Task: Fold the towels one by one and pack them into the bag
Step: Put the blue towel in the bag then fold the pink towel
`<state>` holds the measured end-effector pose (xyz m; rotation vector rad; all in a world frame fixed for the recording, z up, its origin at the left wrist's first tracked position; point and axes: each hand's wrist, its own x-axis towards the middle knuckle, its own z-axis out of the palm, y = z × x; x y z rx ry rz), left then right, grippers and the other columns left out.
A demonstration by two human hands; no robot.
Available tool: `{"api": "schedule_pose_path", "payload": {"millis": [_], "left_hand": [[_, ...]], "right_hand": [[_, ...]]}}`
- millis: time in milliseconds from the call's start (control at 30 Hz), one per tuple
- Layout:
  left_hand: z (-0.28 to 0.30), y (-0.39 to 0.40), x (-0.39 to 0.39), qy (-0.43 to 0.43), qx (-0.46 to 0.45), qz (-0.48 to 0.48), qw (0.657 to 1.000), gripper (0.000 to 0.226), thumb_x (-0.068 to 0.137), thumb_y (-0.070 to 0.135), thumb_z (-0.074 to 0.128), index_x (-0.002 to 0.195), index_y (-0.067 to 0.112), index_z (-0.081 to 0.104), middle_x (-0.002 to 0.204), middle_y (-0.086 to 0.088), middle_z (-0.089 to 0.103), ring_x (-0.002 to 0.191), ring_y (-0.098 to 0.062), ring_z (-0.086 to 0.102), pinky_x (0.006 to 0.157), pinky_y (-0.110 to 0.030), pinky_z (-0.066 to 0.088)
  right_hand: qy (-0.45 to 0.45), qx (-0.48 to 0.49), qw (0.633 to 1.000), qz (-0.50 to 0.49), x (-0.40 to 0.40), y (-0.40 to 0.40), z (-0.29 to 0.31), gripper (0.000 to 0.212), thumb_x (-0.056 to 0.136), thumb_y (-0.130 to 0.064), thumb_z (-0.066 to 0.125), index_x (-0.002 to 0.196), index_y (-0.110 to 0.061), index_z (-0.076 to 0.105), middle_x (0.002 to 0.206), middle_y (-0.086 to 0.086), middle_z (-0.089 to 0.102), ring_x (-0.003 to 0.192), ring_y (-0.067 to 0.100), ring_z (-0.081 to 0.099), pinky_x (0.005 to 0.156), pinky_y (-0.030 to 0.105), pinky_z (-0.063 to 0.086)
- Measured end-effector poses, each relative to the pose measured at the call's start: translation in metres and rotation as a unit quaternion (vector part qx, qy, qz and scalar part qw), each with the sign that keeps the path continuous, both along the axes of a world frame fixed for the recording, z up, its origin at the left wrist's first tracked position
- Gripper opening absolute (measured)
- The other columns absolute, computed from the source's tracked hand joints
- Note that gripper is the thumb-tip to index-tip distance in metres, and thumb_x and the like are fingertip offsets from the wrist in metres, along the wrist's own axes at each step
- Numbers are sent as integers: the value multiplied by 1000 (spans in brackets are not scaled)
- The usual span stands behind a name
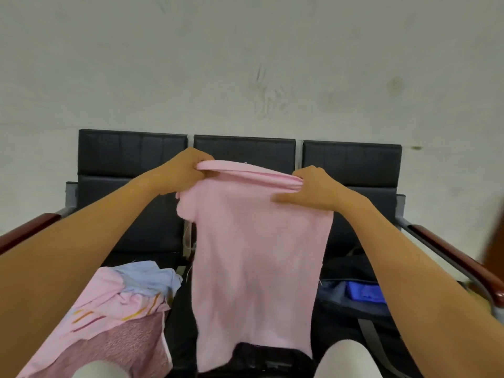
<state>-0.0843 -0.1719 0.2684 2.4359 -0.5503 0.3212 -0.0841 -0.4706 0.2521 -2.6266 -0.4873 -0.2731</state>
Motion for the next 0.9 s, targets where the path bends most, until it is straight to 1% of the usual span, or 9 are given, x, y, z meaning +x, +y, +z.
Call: {"api": "schedule_pose_path", "payload": {"millis": [33,133,200,300,433,533,733,833,900], "left_hand": [[-1,0,-1,4,-19,-10,1000,21,96,5,50,93,8,71,87,-11,70,82,-32,67,73,-38,56],[-2,-2,-5,57,-20,-43,997,16,96,17,58,98,13,73,90,-8,72,84,-29,69,78,-43,57],[-1,-4,-8,90,13,-52,994,24,90,35,66,92,12,73,84,-8,72,76,-29,69,71,-39,57],[0,-5,-7,109,60,-38,991,34,76,48,73,86,16,72,78,-1,73,68,-18,70,62,-27,55],[-10,-1,10,178,146,-41,972,30,72,40,82,92,21,71,84,5,75,74,-12,72,70,-30,59],[-30,3,37,202,225,-25,953,27,73,38,82,92,23,70,86,7,74,77,-12,71,75,-32,59],[-70,2,110,84,253,52,963,19,81,31,73,91,16,68,86,-1,69,78,-19,64,73,-36,54],[-74,3,145,-11,250,104,963,8,89,24,61,85,19,66,82,-4,67,75,-23,63,64,-33,46],[-69,2,161,-77,251,138,955,11,90,17,54,83,15,62,79,-6,65,71,-26,61,61,-34,46]], "right_hand": [[22,-25,999,5,-2,-1,0,73,69,-65,77,86,4,59,73,14,58,62,18,49,61,32,42],[31,-69,997,-15,-6,-7,4,46,83,-41,75,71,-2,55,69,12,57,59,17,48,59,26,40],[19,-81,996,-33,-7,-8,7,41,91,-34,69,63,-11,50,64,2,53,56,15,46,55,24,37],[58,-93,993,-42,-6,-10,5,45,90,-40,69,65,-12,46,64,2,50,56,16,43,55,26,36],[140,-106,984,-9,6,-13,-8,40,77,-45,79,80,-8,62,77,2,67,68,21,64,68,33,53],[157,-145,977,10,31,-10,-22,22,82,-28,74,100,-17,68,93,2,70,84,21,68,80,35,58],[128,-146,980,-41,107,-2,-61,12,87,-3,56,92,-8,65,89,12,66,85,31,64,69,33,52],[24,-124,988,-87,144,3,-64,21,91,-2,48,74,-13,52,72,3,53,76,31,60,58,33,43],[-70,-129,982,-121,157,9,-55,18,93,-3,44,78,-14,46,69,-1,44,72,29,54,61,35,40]]}}
